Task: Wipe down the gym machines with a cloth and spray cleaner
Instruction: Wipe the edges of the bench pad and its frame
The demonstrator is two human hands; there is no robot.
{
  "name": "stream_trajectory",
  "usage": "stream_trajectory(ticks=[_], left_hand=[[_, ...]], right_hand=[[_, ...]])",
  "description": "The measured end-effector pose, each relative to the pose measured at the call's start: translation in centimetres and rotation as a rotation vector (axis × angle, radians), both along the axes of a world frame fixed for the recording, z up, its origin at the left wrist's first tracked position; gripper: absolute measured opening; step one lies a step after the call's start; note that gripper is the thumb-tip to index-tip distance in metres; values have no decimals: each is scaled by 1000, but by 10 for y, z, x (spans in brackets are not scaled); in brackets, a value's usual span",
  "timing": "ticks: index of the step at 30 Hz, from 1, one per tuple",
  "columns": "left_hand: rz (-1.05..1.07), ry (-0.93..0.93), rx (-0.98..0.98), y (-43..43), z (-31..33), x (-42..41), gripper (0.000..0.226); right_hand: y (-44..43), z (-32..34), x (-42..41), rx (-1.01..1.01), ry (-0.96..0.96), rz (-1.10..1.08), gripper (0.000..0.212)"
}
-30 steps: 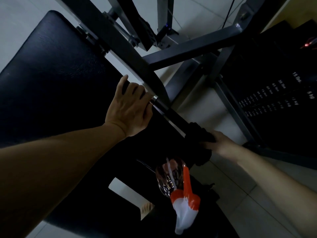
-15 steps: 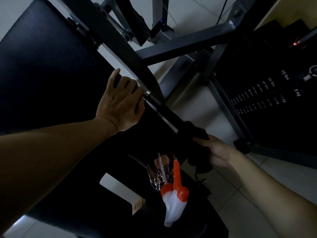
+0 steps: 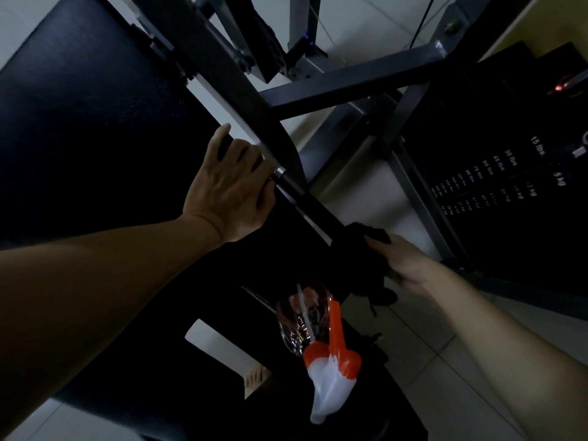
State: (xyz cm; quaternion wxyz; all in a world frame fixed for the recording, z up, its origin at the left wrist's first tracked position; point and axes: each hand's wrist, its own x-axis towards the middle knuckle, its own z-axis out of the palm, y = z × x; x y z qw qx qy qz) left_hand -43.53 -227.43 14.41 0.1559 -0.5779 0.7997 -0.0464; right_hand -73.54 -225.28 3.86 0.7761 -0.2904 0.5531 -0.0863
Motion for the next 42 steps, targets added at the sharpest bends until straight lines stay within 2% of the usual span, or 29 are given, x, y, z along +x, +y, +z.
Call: stream_trajectory(ticks=[1, 4, 6, 7, 8, 11, 13, 15, 17, 20, 23, 26, 28, 31, 33, 35, 38, 40, 42], left_hand=[[-2, 6, -4, 1, 0, 1, 43], [-5, 2, 3, 0, 0, 0, 43], [-4, -7, 16, 0, 0, 0, 47], [-2, -16, 15, 0, 0, 1, 49], [1, -26, 12, 0, 0, 1, 51], [5, -47, 27, 0, -1, 1, 53], [0, -48, 23, 0, -1, 1, 53], [-7, -39, 9, -1, 0, 1, 52], [-5, -34, 14, -1, 0, 1, 52], [-11, -31, 7, 0, -2, 3, 51], [-3, -44, 27, 0, -1, 2, 54], [2, -66, 26, 0, -1, 1, 55], [-1, -57, 31, 0, -1, 1, 53], [-1, -42, 24, 0, -2, 2, 51], [3, -38, 25, -1, -2, 2, 50], [8, -31, 19, 0, -2, 2, 48], [9, -40, 18, 0, -1, 1, 48], [5, -33, 14, 0, -1, 0, 47], [6, -25, 16, 0, -1, 1, 47]], right_hand=[[-4, 1, 0, -87, -15, 35, 16], [-10, 2, 15, -353, 62, 294, 29], [-5, -8, 23, -476, 143, 354, 18], [-1, -11, 26, -473, 144, 325, 8], [3, -11, 28, -451, 132, 283, 8], [2, -9, 31, -388, 106, 178, 36], [-5, -9, 33, -258, 114, 135, 46], [-10, -10, 30, -73, 140, 101, 45], [-14, -8, 26, -9, 112, 93, 37], [-21, -1, 34, -182, 1, 148, 13], [-22, 0, 51, -433, 58, 302, 17], [-25, -3, 59, -368, 63, 237, 36], [-35, -7, 61, -281, 153, 266, 47], [-45, -10, 62, -220, 249, 355, 31], [-48, -6, 66, -152, 138, 227, 31], [-50, -3, 75, -264, -10, 160, 22], [-47, -8, 92, -544, 5, 218, 20], [-45, -9, 100, -557, 35, 148, 21], [-57, -8, 105, -455, 109, 156, 33]])
